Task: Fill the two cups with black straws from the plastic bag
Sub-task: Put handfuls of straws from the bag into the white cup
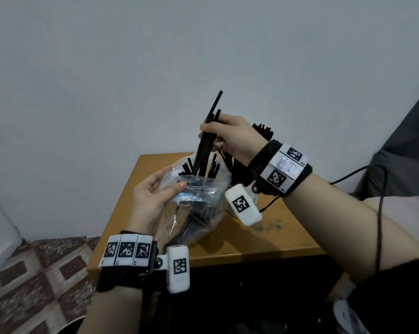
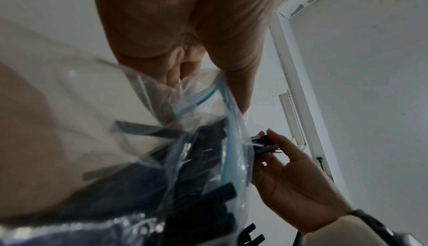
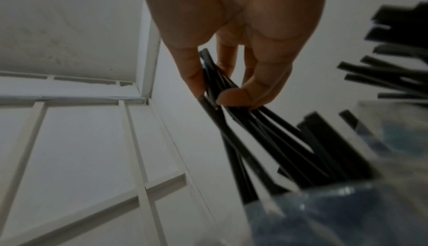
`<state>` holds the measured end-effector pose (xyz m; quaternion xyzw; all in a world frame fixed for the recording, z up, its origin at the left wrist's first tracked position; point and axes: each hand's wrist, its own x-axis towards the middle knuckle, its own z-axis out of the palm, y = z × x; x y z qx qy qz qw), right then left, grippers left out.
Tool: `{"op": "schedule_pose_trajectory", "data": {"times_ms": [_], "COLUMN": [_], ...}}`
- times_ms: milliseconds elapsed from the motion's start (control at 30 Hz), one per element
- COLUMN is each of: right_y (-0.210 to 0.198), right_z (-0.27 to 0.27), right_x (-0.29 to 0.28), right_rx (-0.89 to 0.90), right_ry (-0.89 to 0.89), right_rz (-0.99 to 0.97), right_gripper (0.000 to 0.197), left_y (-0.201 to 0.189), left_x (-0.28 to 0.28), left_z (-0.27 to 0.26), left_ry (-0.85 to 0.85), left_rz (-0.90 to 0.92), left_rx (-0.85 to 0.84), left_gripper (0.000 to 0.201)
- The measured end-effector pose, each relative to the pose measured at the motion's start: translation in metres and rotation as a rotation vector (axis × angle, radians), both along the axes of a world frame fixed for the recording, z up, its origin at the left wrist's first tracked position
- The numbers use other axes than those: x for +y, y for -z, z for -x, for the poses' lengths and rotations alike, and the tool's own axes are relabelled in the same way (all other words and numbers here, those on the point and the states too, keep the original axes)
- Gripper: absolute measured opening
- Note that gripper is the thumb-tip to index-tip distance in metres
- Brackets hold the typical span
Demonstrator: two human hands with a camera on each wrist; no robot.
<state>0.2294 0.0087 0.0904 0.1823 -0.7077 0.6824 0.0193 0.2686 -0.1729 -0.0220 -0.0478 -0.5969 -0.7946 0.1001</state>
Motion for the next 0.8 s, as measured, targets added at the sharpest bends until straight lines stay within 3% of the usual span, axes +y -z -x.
{"op": "schedule_pose_trajectory", "data": {"times_ms": [133,433,533,700,800], "right_y": [0.009,0.029,0.033,0.043,0.049], "right_z": [-0.005,-0.010,-0.007,-0.006,-0.005], "right_x": [-0.002,0.006,0.008,0.006,0.002], "right_rx": [-0.053,0.345,0.316,0.193,0.206], "right_ry": [-0.077,-0.140,-0.138,-0.081,0.010], "right_rz": [-0.072,-0.571,-0.481,-0.149,-0.104], "right_gripper": [0.009,0.025,0.019,0.014,0.013], "left_y": [-0.001,0.000,-0.002,-0.002,-0.002], "left_x": [0.000,0.003,0.004,0.005,0.006], "left_z": [0.001,-0.001,-0.003,-0.002,0.000], "left_ry": [-0.002,-0.005,0.010,0.021,0.006], "left_rz": [-0.005,-0.021,-0.032,-0.056,-0.052], "left_rx": [-0.009,-0.019,-0.032,-0.043,-0.041], "left_gripper": [0.067,0.069,0.063,0.057,0.059]}}
